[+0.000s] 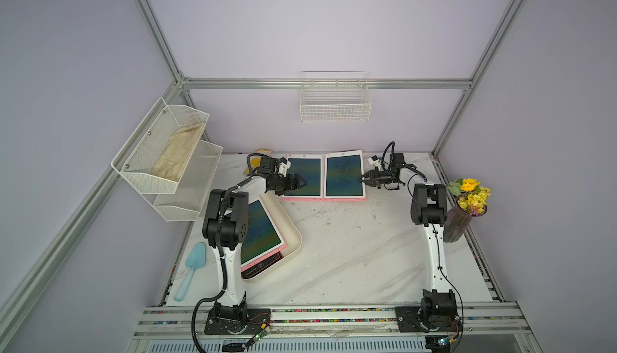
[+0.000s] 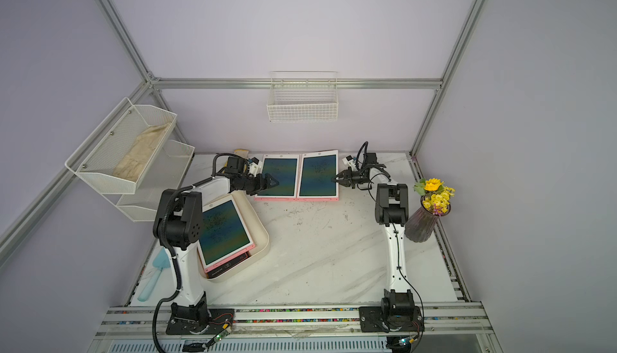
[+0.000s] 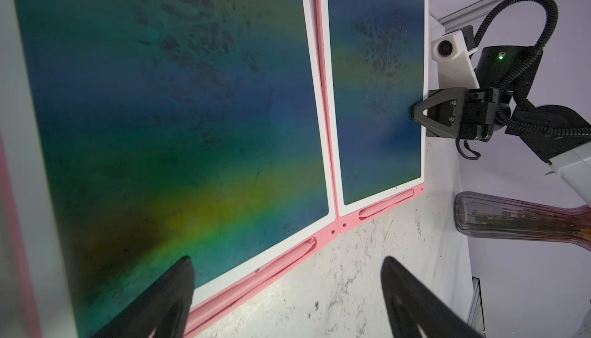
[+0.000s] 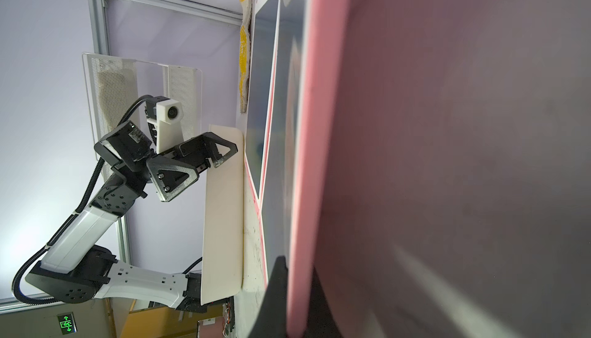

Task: Take out the writing tablet from the storage box
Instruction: Place the writing tablet at the center of the board.

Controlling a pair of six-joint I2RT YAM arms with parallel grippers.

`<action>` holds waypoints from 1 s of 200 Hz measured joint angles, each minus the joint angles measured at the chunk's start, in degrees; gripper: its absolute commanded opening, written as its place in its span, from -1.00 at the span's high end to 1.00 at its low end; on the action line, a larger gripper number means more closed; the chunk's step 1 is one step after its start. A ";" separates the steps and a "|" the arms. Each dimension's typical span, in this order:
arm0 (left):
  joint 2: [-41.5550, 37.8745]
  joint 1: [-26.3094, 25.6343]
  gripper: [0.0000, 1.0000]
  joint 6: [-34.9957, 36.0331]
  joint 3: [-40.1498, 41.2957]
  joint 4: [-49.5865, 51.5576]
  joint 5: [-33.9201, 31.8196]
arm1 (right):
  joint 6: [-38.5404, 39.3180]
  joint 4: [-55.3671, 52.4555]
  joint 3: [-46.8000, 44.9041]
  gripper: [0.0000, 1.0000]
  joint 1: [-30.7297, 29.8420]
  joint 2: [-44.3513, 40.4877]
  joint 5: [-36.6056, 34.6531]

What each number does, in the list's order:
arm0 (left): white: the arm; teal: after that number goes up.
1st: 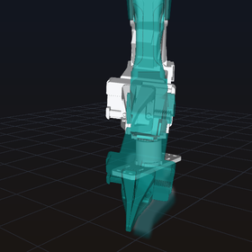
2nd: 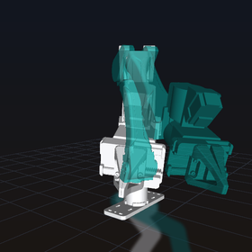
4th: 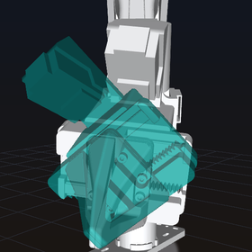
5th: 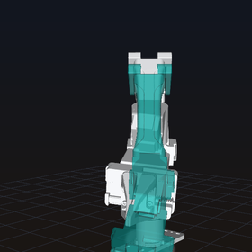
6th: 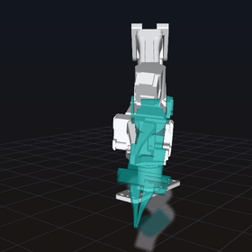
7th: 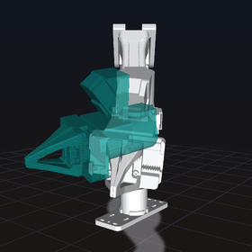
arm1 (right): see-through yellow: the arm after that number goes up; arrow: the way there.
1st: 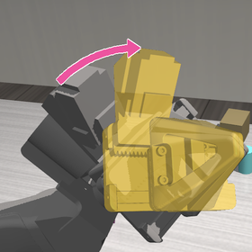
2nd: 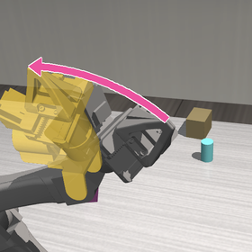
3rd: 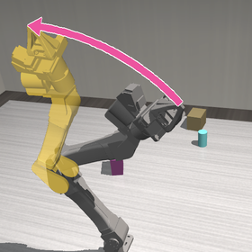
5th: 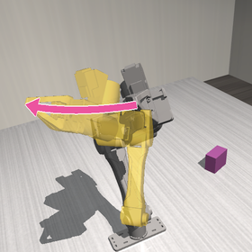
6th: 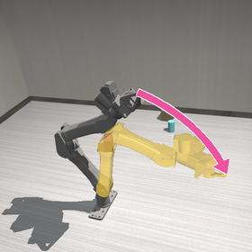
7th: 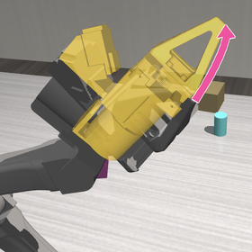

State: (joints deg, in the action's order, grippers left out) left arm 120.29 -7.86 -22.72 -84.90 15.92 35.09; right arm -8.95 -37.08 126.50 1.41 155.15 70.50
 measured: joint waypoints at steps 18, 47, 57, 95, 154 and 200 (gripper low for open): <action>0.02 0.00 -0.77 0.00 -0.02 0.00 -0.04 | -0.07 0.00 0.00 0.81 0.00 0.00 -0.04; 0.02 0.00 -0.77 0.00 -0.15 -0.02 -0.04 | -0.48 -0.02 0.26 0.71 -0.15 0.00 -1.01; 0.02 0.00 -0.77 0.00 -0.15 -0.02 -0.04 | -0.63 -0.02 0.42 0.65 -0.24 0.00 -1.73; 0.02 0.00 -0.77 -0.02 -0.15 -0.02 -0.04 | -0.85 0.28 1.18 0.48 -0.83 -0.02 -5.73; 0.02 0.00 -0.76 -0.02 -0.15 -0.02 -0.02 | -0.83 1.79 1.57 0.45 -0.90 -0.11 -8.66; 0.02 0.00 -0.76 -0.07 -0.17 -0.02 -0.02 | -0.57 3.39 -0.04 0.46 -0.87 -0.92 -9.25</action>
State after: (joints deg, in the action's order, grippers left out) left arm 120.31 -7.86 -22.79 -85.08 15.90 35.07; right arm -9.52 -33.69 126.45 0.54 154.23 61.25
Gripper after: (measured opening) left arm 0.881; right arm 0.273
